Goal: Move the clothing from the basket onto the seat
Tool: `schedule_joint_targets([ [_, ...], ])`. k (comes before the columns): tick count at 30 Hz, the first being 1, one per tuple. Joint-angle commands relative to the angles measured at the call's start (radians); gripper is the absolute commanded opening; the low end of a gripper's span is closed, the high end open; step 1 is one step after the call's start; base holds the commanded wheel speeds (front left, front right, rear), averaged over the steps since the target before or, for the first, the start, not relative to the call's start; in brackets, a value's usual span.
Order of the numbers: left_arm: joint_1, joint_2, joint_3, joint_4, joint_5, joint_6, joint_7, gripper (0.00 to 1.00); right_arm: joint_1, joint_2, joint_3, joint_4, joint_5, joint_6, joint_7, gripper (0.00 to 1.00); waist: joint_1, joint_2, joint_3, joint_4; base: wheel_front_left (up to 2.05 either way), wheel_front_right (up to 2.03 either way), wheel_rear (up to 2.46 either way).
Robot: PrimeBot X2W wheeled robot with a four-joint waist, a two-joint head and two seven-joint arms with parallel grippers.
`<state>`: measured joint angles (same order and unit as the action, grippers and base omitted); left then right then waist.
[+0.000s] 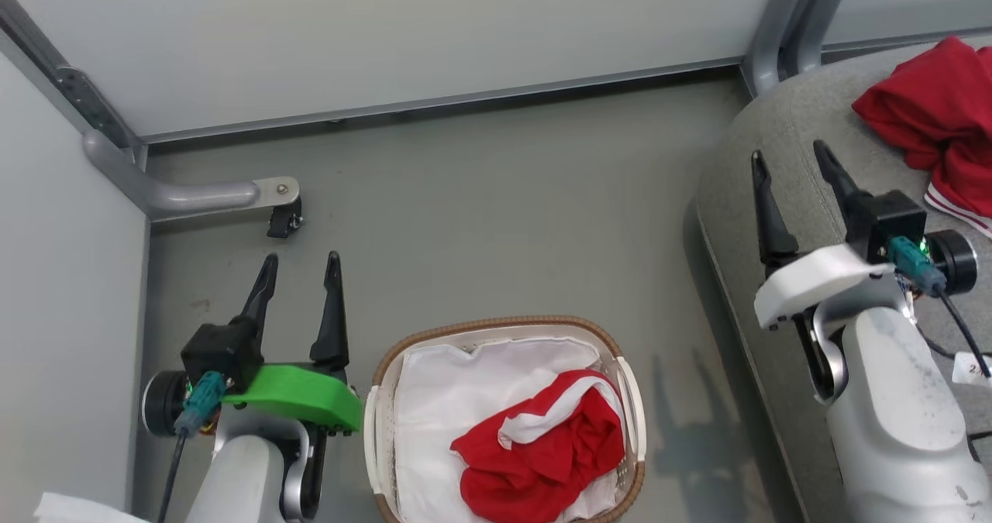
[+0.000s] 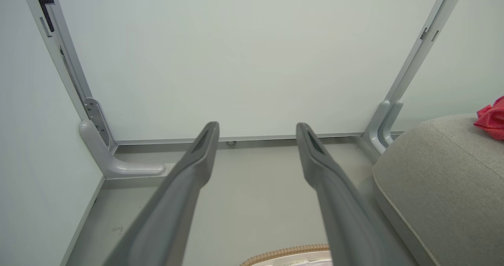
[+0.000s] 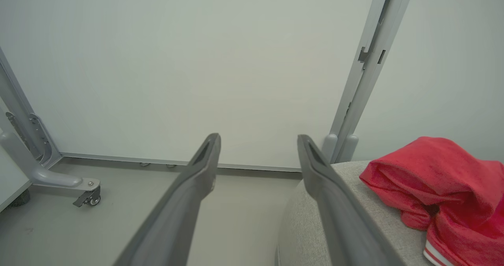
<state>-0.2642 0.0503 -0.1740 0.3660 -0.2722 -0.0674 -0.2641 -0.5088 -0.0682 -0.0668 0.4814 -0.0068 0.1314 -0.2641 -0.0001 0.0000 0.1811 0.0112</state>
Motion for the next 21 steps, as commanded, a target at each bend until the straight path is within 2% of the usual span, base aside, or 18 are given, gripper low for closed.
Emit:
schedule_joint_targets([
  [1,0.034,0.000,0.019,0.003,-0.013,-0.001,-0.001,1.00,0.046,0.004,-0.003,-0.023,0.003,-0.001,0.000,1.00,0.0001,0.0000,-0.047,0.033,0.00,0.00,0.00],
  [6,0.108,0.000,0.064,-0.011,-0.032,0.000,0.000,1.00,0.155,0.016,0.021,-0.078,0.030,-0.001,0.000,1.00,0.0001,0.0000,-0.073,0.033,0.00,0.00,0.00],
  [14,0.195,0.001,0.056,-0.034,-0.054,0.006,-0.001,1.00,0.307,0.016,0.048,-0.155,0.134,-0.001,-0.001,1.00,0.0001,0.0000,-0.114,0.041,0.00,0.00,0.00],
  [21,0.235,0.001,0.041,-0.046,-0.071,0.018,-0.001,1.00,0.397,0.016,0.047,-0.197,0.109,-0.001,0.000,1.00,0.0001,0.0000,-0.145,0.036,0.00,0.00,0.00],
])
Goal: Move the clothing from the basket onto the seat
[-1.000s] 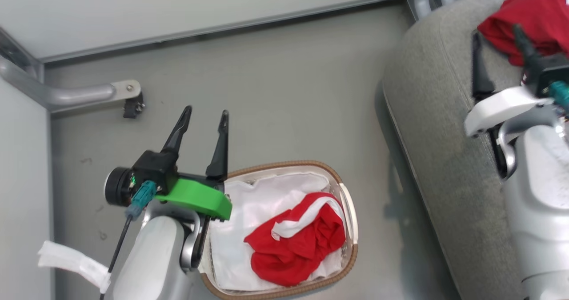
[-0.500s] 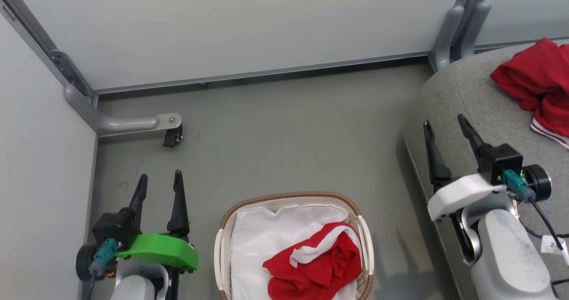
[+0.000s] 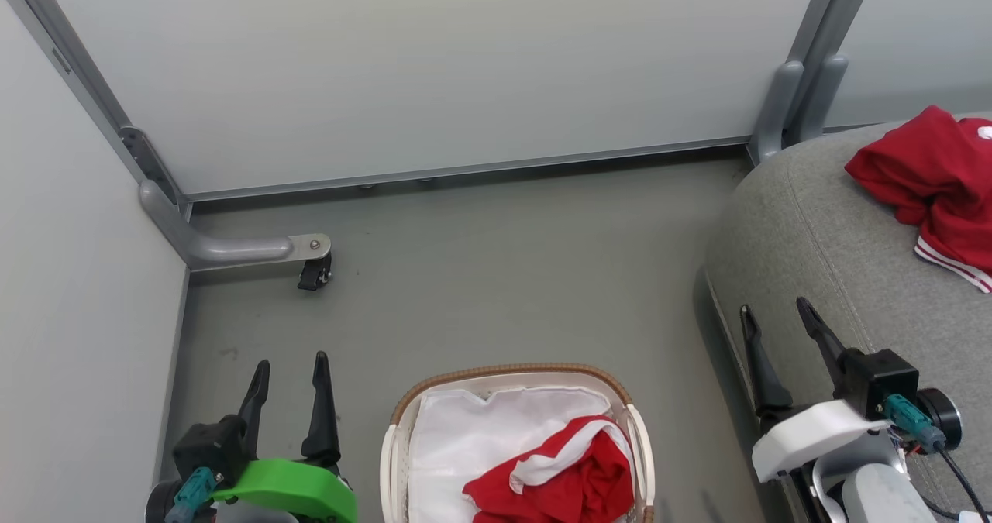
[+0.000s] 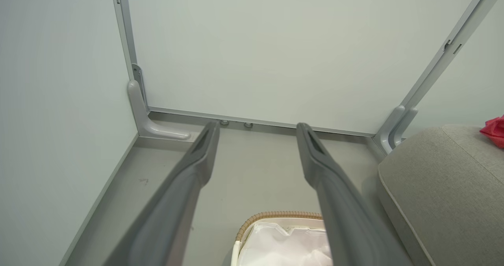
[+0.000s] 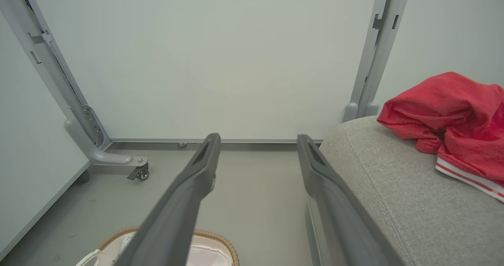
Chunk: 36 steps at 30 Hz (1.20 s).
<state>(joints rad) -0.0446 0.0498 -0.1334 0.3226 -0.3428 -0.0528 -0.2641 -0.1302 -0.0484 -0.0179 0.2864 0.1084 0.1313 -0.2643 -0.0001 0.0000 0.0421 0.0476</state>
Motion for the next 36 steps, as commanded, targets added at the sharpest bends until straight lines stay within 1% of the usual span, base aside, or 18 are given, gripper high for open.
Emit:
schedule_joint_targets([
  [1,0.018,0.001,-0.002,-0.002,0.000,0.003,-0.001,1.00,0.027,-0.004,-0.001,-0.002,-0.007,-0.001,0.000,1.00,0.0001,0.0000,-0.009,-0.001,0.00,0.00,0.00],
  [9,0.021,0.001,-0.018,0.000,0.004,0.003,-0.001,1.00,0.068,-0.004,-0.007,0.018,0.007,-0.001,0.000,1.00,0.0001,0.0000,-0.018,-0.004,0.00,0.00,0.00],
  [36,0.006,0.001,-0.024,0.009,0.015,-0.001,-0.001,1.00,0.046,-0.004,-0.009,0.022,0.007,-0.001,0.000,1.00,0.0001,0.0000,-0.011,-0.014,0.00,0.00,0.00],
])
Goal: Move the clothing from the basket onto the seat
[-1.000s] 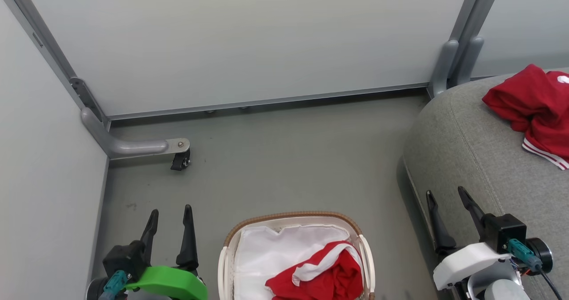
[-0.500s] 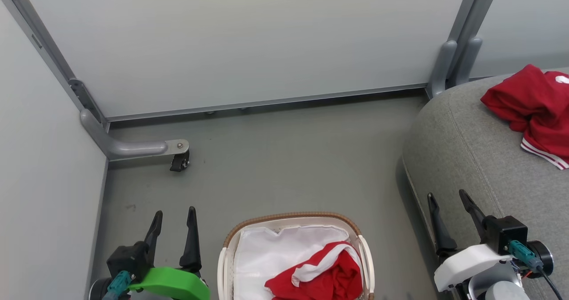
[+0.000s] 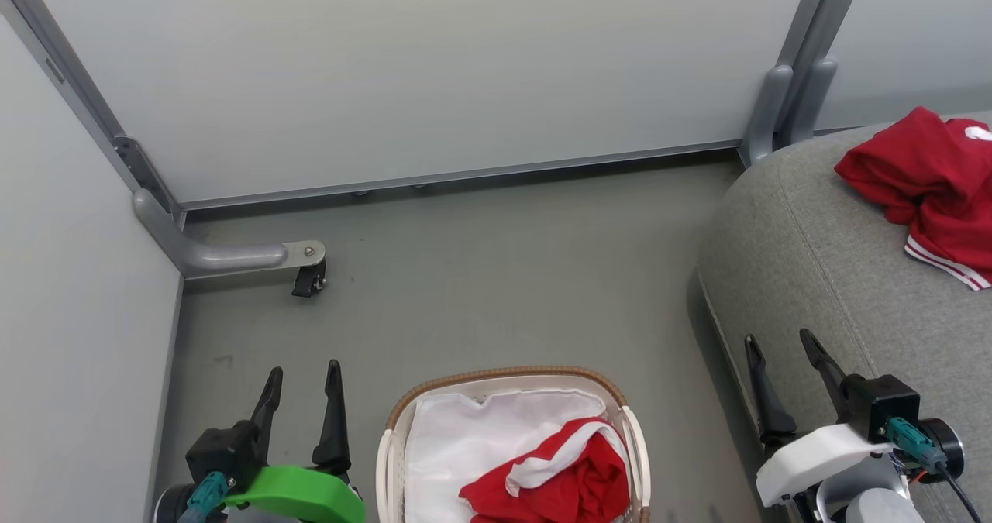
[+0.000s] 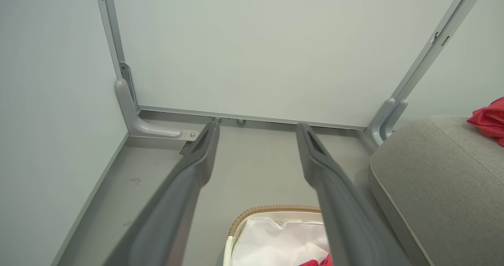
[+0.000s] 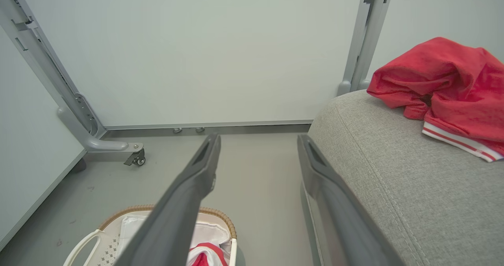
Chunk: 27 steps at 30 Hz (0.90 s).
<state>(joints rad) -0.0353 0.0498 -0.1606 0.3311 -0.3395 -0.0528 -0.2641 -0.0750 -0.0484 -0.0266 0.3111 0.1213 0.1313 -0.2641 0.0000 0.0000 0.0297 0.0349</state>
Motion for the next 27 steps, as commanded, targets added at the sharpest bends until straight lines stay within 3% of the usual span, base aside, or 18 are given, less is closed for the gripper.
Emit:
schedule_joint_targets([
  [1,-0.005,0.001,0.002,0.002,0.013,-0.002,-0.001,1.00,-0.011,-0.004,0.000,-0.004,-0.007,-0.001,-0.001,1.00,0.0000,0.0000,0.004,-0.002,0.00,0.00,0.00],
  [14,-0.060,0.001,-0.032,0.001,0.046,-0.010,-0.001,1.00,-0.060,-0.004,-0.009,-0.029,-0.033,-0.001,0.000,1.00,0.0000,0.0000,0.079,-0.039,0.00,0.00,0.00],
  [21,-0.205,0.001,-0.132,0.075,0.082,-0.020,0.000,1.00,-0.144,-0.004,-0.027,-0.058,-0.056,-0.001,-0.001,1.00,0.0000,0.0000,0.209,-0.086,0.00,0.00,0.00],
  [27,-0.353,0.003,-0.266,0.244,0.099,-0.033,0.000,1.00,-0.221,-0.004,-0.032,-0.078,-0.058,-0.001,-0.001,1.00,0.0000,0.0000,0.355,-0.157,0.00,0.00,0.00],
])
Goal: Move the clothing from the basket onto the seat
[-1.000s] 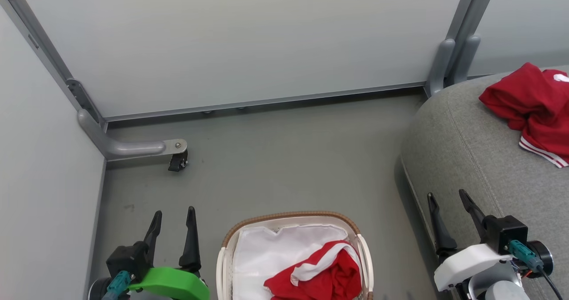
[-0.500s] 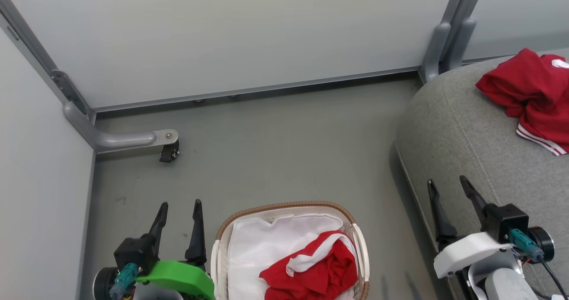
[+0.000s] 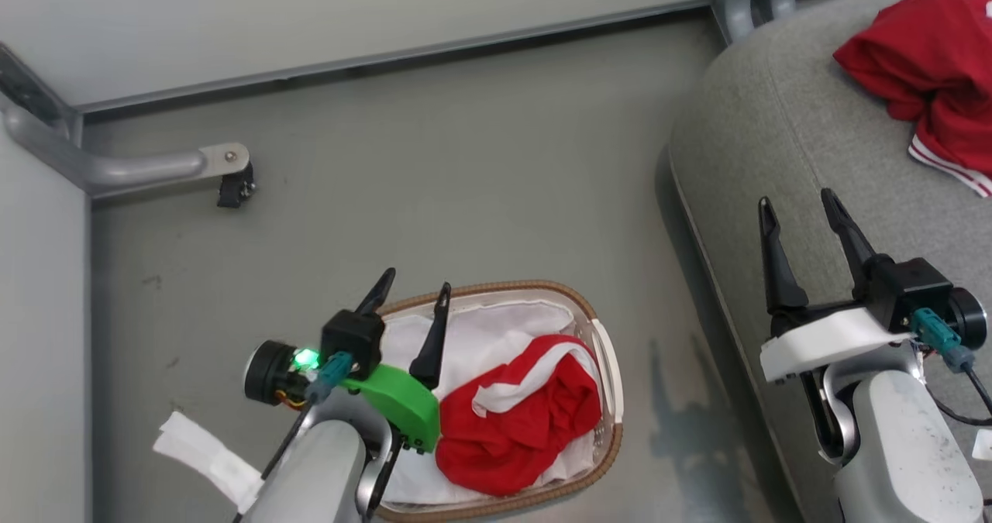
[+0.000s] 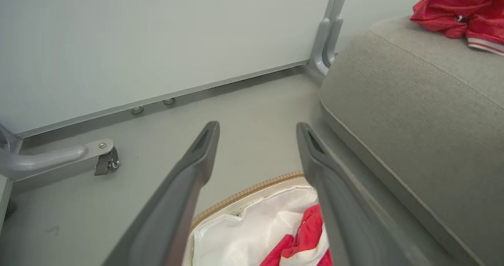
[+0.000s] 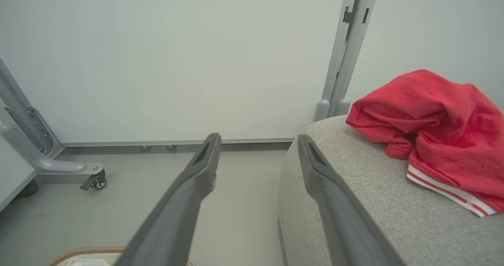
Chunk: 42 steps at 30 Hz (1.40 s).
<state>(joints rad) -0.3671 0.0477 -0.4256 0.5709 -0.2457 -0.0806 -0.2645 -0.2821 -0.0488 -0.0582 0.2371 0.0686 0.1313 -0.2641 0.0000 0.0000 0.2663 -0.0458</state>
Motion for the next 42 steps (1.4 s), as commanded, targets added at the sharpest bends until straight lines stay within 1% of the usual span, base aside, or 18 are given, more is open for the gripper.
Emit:
schedule_joint_targets([
  [1,-0.044,0.005,-0.032,0.047,0.017,-0.008,0.000,1.00,-0.025,-0.003,0.003,-0.007,-0.001,-0.001,0.000,1.00,0.0000,0.0000,0.142,-0.090,0.00,0.00,0.00],
  [9,-0.176,0.006,-0.209,0.278,0.018,-0.032,0.001,1.00,-0.089,-0.003,0.054,-0.042,0.034,-0.001,-0.001,1.00,0.0000,0.0000,0.308,-0.182,0.00,0.00,0.00],
  [16,-0.263,0.007,-0.318,0.440,0.047,-0.040,0.007,1.00,-0.135,-0.002,0.119,-0.076,0.071,-0.001,-0.001,1.00,0.0000,0.0000,0.433,-0.255,0.00,0.00,0.00],
  [22,-0.326,0.008,-0.355,0.559,0.070,-0.019,0.011,1.00,-0.152,-0.002,0.158,-0.092,0.105,-0.001,-0.001,1.00,0.0000,0.0000,0.515,-0.300,0.00,0.00,0.00],
  [29,-0.385,0.026,-0.337,0.650,0.050,0.014,0.008,1.00,-0.172,-0.002,0.171,-0.110,0.130,-0.001,-0.001,1.00,0.0000,0.0000,0.574,-0.329,0.00,0.00,0.00],
  [30,-0.391,0.029,-0.333,0.658,0.045,0.020,0.007,0.91,-0.175,-0.002,0.172,-0.112,0.132,-0.001,-0.001,1.00,0.0000,0.0000,0.578,-0.330,0.00,0.00,0.00],
  [31,-0.397,0.030,-0.331,0.663,0.042,0.025,0.007,0.87,-0.178,-0.002,0.173,-0.112,0.133,-0.001,-0.001,1.00,0.0000,0.0000,0.581,-0.331,0.00,0.00,0.00],
  [32,-0.403,0.031,-0.327,0.668,0.036,0.030,0.006,0.52,-0.180,-0.002,0.174,-0.111,0.135,-0.001,-0.001,1.00,0.0000,0.0000,0.583,-0.331,0.00,0.00,0.00],
  [33,-0.405,0.032,-0.322,0.672,0.030,0.031,0.005,0.45,-0.182,-0.002,0.177,-0.111,0.136,-0.001,-0.001,1.00,0.0000,0.0000,0.585,-0.330,0.00,0.00,0.00],
  [34,-0.408,0.032,-0.315,0.674,0.023,0.034,0.003,0.33,-0.183,-0.002,0.180,-0.111,0.137,-0.001,-0.001,1.00,0.0000,0.0000,0.585,-0.328,0.00,0.00,0.00],
  [35,-0.409,0.033,-0.309,0.674,0.019,0.036,0.002,0.12,-0.184,-0.002,0.181,-0.110,0.138,-0.001,-0.001,1.00,0.0000,0.0000,0.585,-0.326,0.00,0.00,0.00],
  [36,-0.410,0.033,-0.303,0.673,0.013,0.037,0.001,0.00,-0.184,-0.002,0.182,-0.108,0.138,-0.001,-0.001,1.00,0.0000,0.0000,0.583,-0.321,0.00,0.00,0.00],
  [42,-0.395,0.028,-0.290,0.627,-0.009,0.036,-0.001,0.00,-0.180,-0.003,0.184,-0.092,0.118,-0.001,-0.001,1.00,0.0000,0.0000,0.552,-0.288,0.00,0.00,0.00],
])
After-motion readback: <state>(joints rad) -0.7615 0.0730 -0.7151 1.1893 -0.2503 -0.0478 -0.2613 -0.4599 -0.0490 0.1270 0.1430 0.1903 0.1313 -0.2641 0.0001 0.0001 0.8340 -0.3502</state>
